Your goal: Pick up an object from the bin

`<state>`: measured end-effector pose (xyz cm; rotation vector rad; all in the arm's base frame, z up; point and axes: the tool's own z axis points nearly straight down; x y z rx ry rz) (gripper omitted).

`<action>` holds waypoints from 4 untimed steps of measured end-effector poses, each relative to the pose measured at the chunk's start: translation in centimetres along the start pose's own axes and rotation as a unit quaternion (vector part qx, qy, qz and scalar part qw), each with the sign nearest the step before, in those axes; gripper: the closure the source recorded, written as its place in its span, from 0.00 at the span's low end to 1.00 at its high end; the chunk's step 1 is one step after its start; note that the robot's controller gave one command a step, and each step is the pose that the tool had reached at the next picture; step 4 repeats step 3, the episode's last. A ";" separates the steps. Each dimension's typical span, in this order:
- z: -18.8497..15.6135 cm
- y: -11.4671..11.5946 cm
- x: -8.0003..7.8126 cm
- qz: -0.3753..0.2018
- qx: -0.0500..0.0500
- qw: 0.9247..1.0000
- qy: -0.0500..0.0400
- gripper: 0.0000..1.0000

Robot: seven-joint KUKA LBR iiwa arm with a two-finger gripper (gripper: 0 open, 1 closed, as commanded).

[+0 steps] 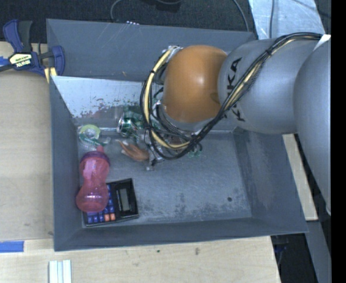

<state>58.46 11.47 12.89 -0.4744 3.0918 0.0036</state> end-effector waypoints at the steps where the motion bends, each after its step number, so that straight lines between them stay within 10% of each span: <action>1: -3.5 0.4 0.3 -0.003 0.000 1.000 0.005 1.00; 4: -13.8 -0.4 -0.3 0.004 0.000 1.000 0.004 1.00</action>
Offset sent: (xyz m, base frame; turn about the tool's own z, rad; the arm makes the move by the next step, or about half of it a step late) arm 0.0071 0.0023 0.0949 -0.0092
